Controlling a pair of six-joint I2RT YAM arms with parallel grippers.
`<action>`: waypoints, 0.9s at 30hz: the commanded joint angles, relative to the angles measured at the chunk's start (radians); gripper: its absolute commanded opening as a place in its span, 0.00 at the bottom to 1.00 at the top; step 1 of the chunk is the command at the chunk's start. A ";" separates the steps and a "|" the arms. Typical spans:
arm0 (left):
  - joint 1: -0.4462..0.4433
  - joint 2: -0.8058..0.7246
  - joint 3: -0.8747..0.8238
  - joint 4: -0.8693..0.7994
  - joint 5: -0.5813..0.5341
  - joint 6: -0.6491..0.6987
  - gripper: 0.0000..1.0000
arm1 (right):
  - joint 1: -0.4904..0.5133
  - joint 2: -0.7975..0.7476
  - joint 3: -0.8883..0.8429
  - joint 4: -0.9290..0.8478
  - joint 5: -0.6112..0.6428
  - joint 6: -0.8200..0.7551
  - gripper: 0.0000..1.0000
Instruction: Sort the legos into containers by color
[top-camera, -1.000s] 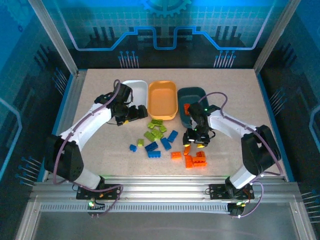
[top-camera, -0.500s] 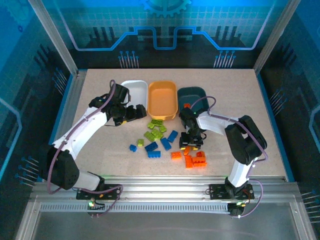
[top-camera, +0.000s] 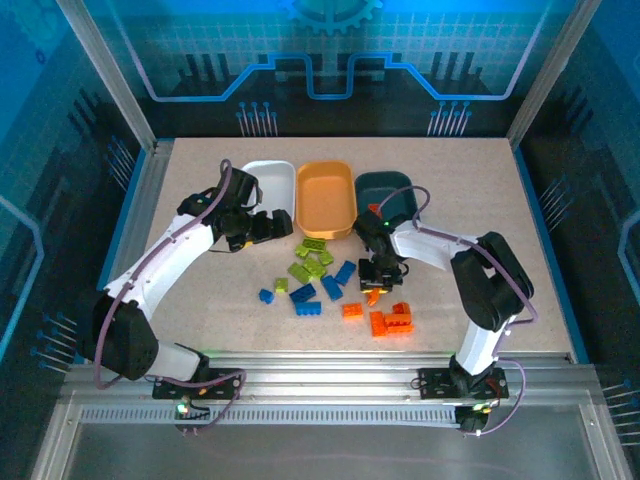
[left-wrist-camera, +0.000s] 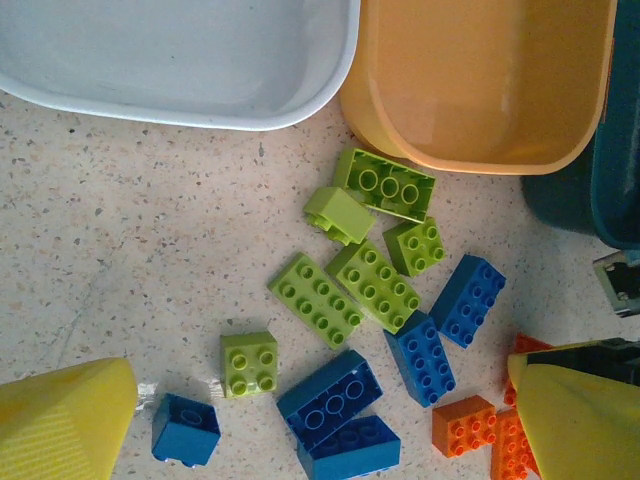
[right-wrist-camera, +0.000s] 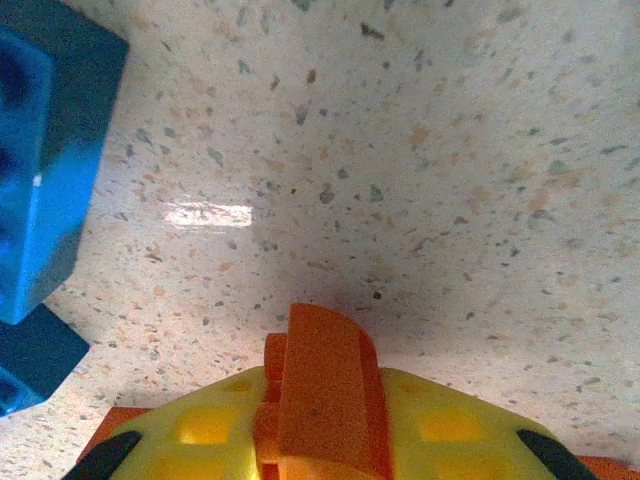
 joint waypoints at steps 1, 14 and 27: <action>-0.003 0.016 0.038 -0.039 0.006 0.031 0.99 | 0.001 -0.091 0.047 -0.026 0.038 0.000 0.19; 0.002 -0.014 0.040 -0.032 0.053 0.043 0.99 | -0.182 -0.149 0.315 -0.120 0.011 -0.106 0.20; 0.003 -0.139 -0.089 -0.049 0.111 0.021 0.99 | -0.332 0.269 0.624 -0.131 0.040 -0.220 0.24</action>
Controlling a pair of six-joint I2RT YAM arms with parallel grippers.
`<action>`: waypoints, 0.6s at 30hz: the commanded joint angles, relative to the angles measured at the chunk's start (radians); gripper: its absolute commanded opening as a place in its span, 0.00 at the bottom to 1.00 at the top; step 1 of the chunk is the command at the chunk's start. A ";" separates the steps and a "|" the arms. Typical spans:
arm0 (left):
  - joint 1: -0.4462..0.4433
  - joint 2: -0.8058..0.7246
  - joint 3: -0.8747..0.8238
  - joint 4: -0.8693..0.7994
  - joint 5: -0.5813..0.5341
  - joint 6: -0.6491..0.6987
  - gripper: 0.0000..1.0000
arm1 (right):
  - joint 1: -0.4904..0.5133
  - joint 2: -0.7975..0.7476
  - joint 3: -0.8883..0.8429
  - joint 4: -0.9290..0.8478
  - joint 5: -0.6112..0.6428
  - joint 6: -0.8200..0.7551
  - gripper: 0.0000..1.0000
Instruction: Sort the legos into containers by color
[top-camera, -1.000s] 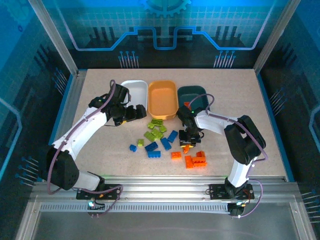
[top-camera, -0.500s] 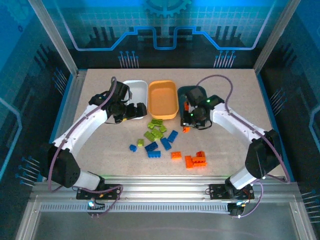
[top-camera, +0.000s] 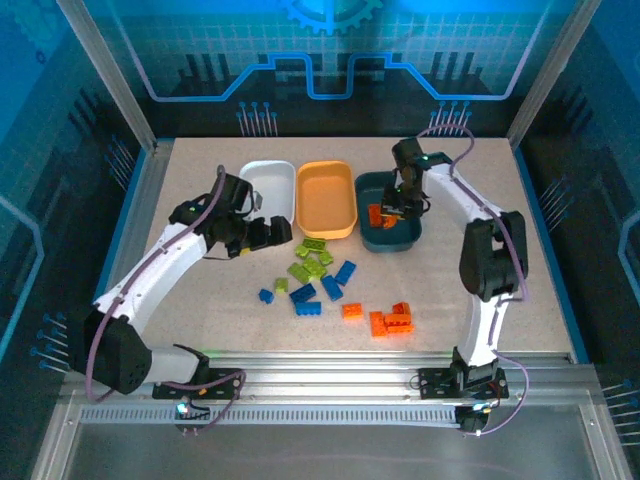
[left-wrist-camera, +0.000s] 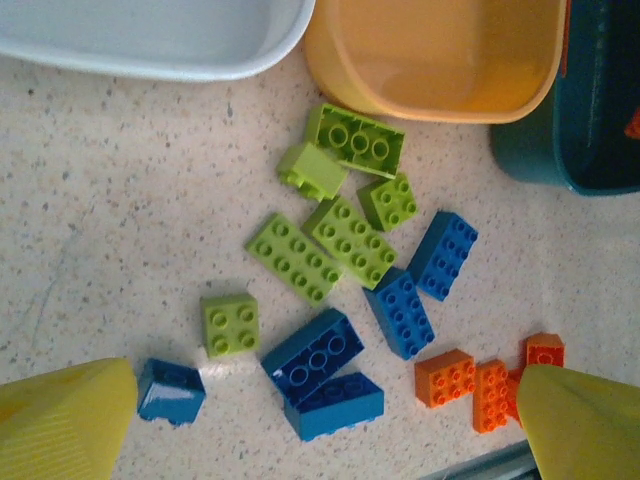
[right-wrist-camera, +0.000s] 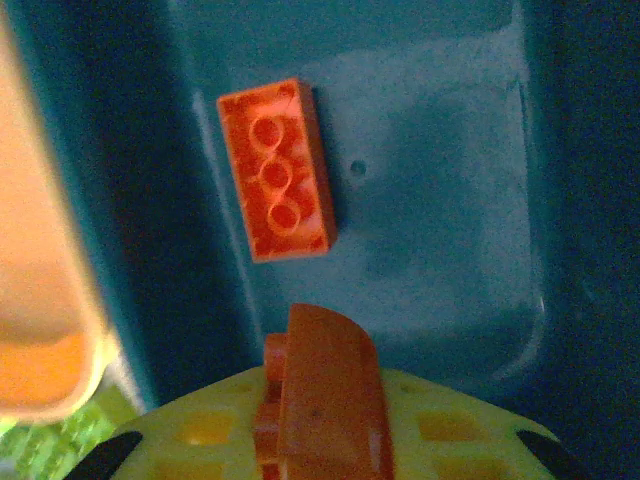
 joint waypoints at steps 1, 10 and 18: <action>0.004 -0.063 -0.043 -0.027 0.032 -0.005 0.99 | -0.002 0.060 0.092 -0.056 0.023 -0.041 0.27; 0.004 -0.094 -0.098 -0.004 0.042 -0.003 0.99 | -0.013 0.022 0.160 -0.127 0.046 -0.061 0.57; -0.041 -0.060 -0.072 -0.007 0.020 0.034 0.99 | 0.060 -0.233 -0.095 -0.172 -0.023 -0.053 0.58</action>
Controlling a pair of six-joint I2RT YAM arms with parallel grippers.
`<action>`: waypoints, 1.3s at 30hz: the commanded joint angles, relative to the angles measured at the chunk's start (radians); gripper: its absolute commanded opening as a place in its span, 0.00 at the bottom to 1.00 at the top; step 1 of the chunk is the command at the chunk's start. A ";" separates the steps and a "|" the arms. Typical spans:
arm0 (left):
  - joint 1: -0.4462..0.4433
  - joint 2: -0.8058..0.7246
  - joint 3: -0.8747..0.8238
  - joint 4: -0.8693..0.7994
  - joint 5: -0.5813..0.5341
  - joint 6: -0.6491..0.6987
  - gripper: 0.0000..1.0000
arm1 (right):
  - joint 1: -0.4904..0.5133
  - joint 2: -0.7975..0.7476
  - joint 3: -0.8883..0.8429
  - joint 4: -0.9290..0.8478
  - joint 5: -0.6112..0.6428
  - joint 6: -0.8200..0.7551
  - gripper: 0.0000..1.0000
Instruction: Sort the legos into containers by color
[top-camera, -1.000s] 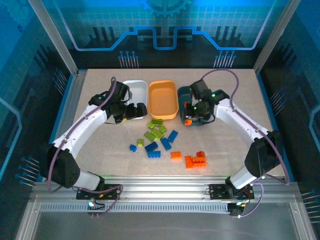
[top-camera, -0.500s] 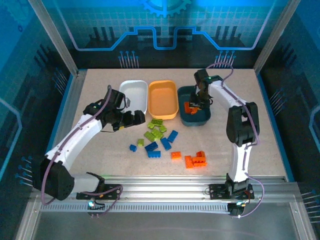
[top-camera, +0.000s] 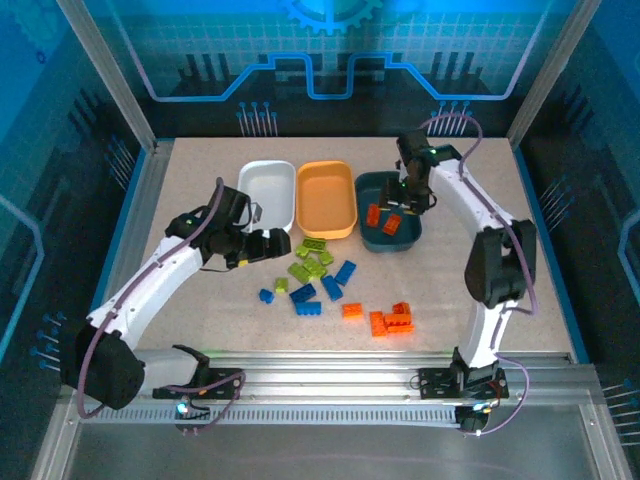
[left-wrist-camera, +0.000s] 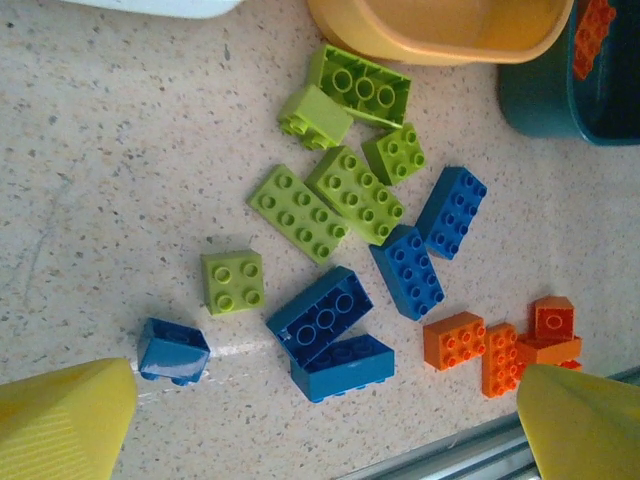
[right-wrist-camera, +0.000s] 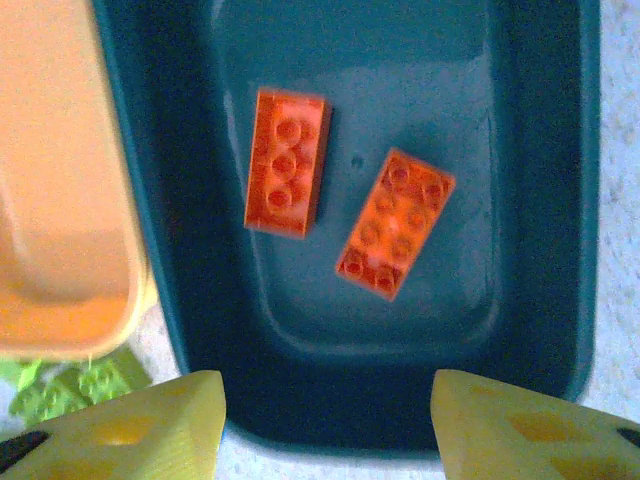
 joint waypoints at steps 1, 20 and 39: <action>-0.017 0.002 0.000 -0.011 -0.012 0.015 0.99 | 0.076 -0.135 -0.151 -0.082 -0.051 0.007 0.59; -0.015 -0.147 -0.075 -0.020 0.034 -0.059 0.99 | 0.639 -0.148 -0.421 -0.022 0.101 0.399 0.82; -0.023 -0.263 -0.183 -0.007 0.066 -0.051 0.99 | 0.656 0.003 -0.417 0.030 0.146 0.427 0.74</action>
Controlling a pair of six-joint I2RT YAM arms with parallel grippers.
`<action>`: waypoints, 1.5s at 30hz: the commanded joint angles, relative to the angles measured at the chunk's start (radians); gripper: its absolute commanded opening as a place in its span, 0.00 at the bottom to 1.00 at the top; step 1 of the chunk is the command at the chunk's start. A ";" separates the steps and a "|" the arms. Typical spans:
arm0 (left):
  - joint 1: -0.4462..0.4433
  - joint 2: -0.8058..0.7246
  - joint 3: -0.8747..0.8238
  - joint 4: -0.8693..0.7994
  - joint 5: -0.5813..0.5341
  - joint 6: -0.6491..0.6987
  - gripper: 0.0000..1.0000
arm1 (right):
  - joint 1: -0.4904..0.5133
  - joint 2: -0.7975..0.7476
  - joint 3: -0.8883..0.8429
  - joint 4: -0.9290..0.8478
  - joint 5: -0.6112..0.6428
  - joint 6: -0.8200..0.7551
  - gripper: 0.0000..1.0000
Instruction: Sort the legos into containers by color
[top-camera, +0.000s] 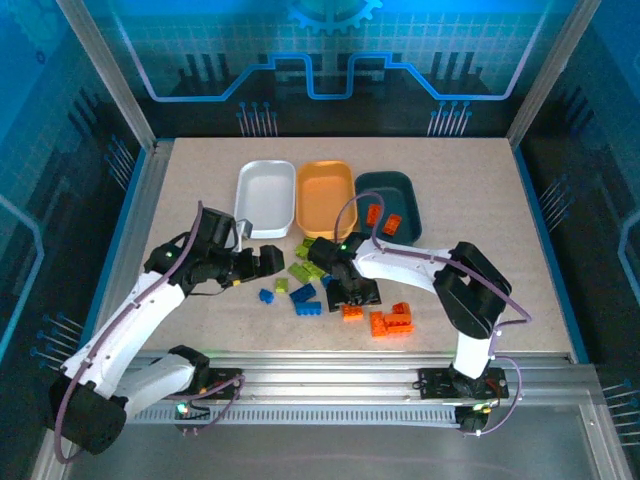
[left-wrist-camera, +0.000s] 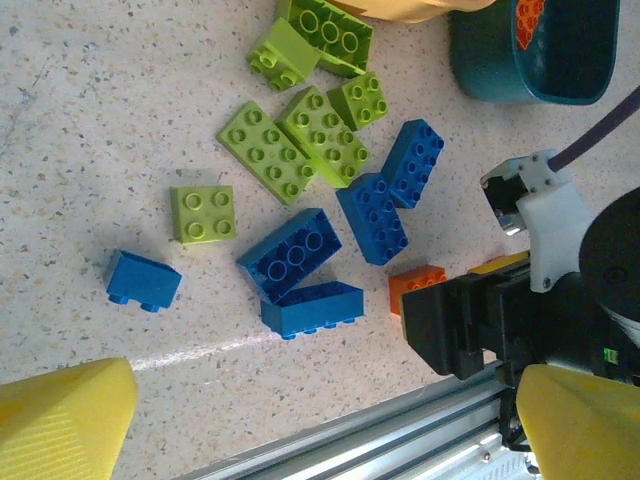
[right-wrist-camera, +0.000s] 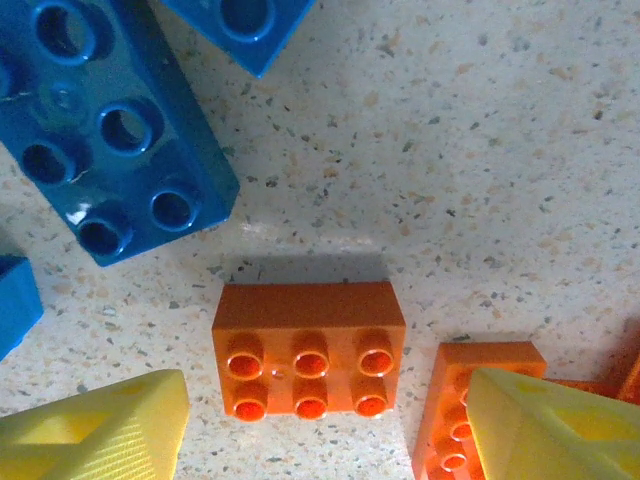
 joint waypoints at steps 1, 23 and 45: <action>-0.010 -0.011 -0.027 -0.011 0.011 0.029 0.99 | 0.008 0.032 -0.006 0.008 0.007 0.009 0.74; -0.003 0.056 -0.037 0.012 -0.005 0.029 0.99 | -0.018 0.026 -0.045 0.044 0.015 -0.041 0.46; -0.013 0.114 -0.004 -0.048 0.017 0.007 0.99 | -0.566 -0.133 0.212 -0.010 -0.086 -0.288 0.45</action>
